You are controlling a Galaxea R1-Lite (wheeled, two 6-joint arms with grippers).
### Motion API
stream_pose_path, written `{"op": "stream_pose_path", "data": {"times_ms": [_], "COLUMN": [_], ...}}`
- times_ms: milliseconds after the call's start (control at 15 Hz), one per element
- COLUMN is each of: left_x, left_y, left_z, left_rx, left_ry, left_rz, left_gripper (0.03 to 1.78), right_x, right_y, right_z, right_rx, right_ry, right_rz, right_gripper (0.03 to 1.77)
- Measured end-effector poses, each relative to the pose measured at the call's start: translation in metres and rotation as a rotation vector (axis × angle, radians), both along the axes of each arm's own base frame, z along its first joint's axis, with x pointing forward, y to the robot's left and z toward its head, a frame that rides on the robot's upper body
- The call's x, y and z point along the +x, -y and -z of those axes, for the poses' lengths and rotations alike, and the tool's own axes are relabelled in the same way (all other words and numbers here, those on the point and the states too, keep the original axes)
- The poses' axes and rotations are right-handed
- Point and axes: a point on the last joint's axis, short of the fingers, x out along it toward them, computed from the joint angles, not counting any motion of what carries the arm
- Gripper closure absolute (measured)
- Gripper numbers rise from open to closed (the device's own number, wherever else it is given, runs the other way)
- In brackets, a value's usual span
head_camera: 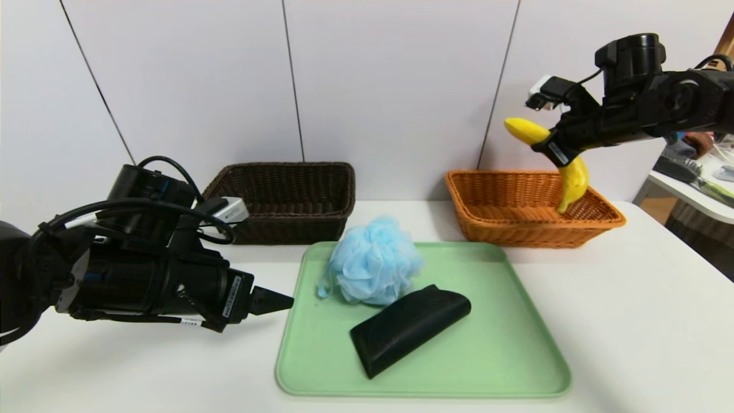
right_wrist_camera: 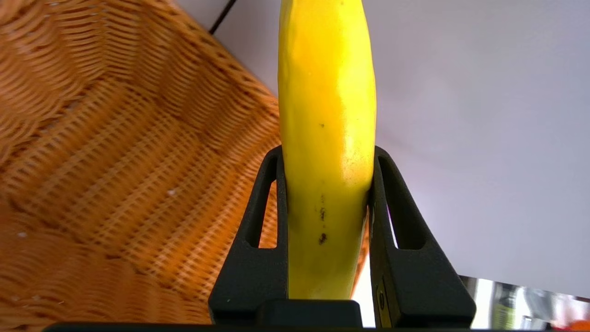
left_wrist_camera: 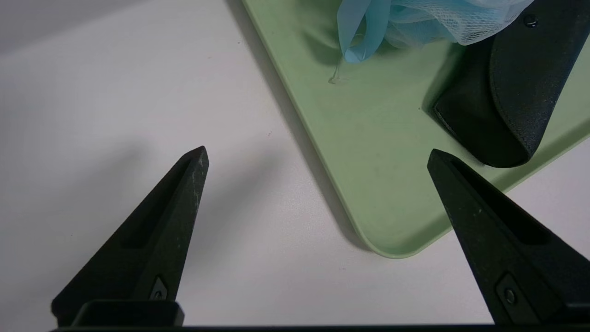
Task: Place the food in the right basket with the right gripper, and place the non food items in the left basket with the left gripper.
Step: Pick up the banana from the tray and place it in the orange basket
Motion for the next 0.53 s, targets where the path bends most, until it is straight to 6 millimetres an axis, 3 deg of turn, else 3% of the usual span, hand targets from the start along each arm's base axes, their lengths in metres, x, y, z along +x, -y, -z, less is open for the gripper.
{"op": "stream_pose_path", "data": {"times_ms": [533], "left_x": [0.003], "left_y": [0.002], "left_z": [0.004], "left_rx": [-0.015], "left_ry": [0.016], "left_rz": [-0.004], "left_gripper": [0.12], "right_x": [0.000], "right_y": [-0.013], "right_z": [-0.001], "right_rx": [-0.230], "right_ry": [0.023], "right_rz": [-0.097], "right_gripper": [1.33]}}
